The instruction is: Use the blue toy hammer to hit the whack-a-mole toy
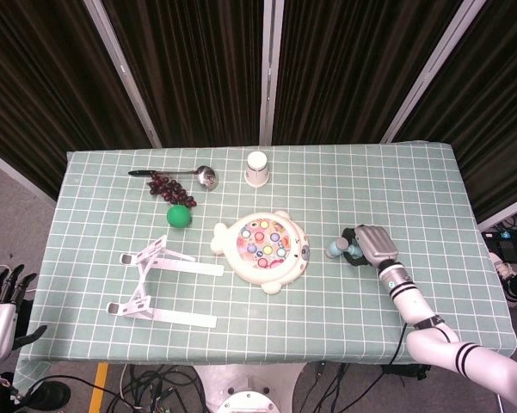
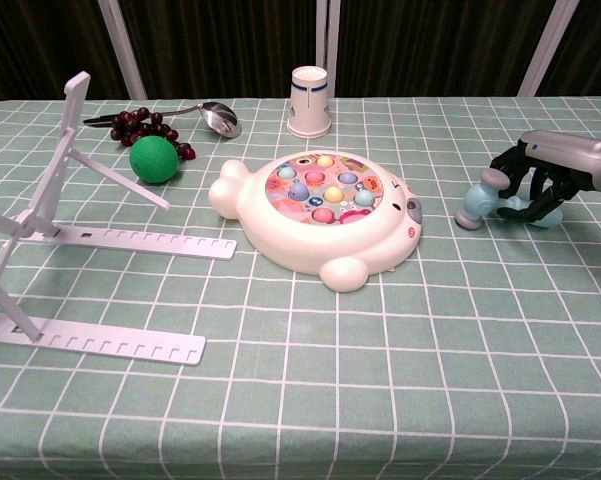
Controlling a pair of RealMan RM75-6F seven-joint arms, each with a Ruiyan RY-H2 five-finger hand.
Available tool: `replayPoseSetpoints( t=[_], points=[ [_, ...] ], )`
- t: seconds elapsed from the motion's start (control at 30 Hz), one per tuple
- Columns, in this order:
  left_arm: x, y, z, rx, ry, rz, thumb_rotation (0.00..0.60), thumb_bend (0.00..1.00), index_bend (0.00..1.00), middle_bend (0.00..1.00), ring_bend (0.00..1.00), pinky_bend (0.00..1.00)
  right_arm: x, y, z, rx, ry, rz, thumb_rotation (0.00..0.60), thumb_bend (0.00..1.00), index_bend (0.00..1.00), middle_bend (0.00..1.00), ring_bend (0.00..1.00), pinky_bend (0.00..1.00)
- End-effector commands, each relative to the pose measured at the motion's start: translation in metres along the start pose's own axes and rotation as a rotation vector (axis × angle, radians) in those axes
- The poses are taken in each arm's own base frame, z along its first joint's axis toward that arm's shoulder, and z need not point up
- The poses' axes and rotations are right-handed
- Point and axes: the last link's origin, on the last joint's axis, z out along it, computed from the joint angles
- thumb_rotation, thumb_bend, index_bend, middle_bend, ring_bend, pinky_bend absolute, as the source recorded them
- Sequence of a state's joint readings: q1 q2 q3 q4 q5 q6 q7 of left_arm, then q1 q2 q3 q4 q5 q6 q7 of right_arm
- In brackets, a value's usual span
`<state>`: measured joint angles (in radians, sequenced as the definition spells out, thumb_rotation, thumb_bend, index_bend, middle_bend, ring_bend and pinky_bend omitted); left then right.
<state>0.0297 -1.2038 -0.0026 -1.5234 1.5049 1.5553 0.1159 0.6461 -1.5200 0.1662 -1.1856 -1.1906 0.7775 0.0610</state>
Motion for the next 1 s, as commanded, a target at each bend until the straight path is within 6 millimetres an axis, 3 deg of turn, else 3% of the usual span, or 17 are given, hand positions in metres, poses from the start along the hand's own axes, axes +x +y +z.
replayPoseSetpoints(
  t=[0.03,0.3,0.47,0.7,0.83,1.0],
  points=[
    [0.0,0.0,0.0,0.001,0.0,0.0,0.6,0.0,0.16,0.06,0.0,0.0,0.001,0.0,0.0,0.005,0.001,-0.004,0.6,0.36,0.58,0.54,0.38,0.49],
    [0.001,0.001,0.0,0.001,-0.003,0.002,0.6,0.0,0.16,0.06,0.0,0.0,0.014,-0.002,-0.003,0.052,0.031,-0.023,0.6,0.43,0.66,0.59,0.44,0.56],
    [0.003,0.0,-0.001,0.003,-0.002,0.005,0.6,0.0,0.16,0.06,0.0,0.0,0.043,-0.014,-0.012,0.135,0.072,-0.061,0.6,0.48,0.7,0.62,0.47,0.59],
    [0.004,0.001,-0.002,0.003,0.001,0.004,0.6,0.0,0.16,0.06,0.0,0.0,0.08,-0.059,-0.011,0.256,0.046,-0.119,0.6,0.51,0.71,0.63,0.48,0.61],
    [0.004,0.001,-0.003,0.006,0.004,0.001,0.6,0.0,0.16,0.06,0.0,0.0,0.081,-0.091,0.001,0.303,-0.019,-0.151,0.6,0.51,0.72,0.63,0.49,0.61],
    [0.002,-0.001,-0.003,0.013,-0.002,-0.002,0.6,0.0,0.16,0.06,0.0,0.0,0.074,-0.118,0.015,0.329,-0.073,-0.192,0.6,0.51,0.73,0.64,0.5,0.62]
  ],
)
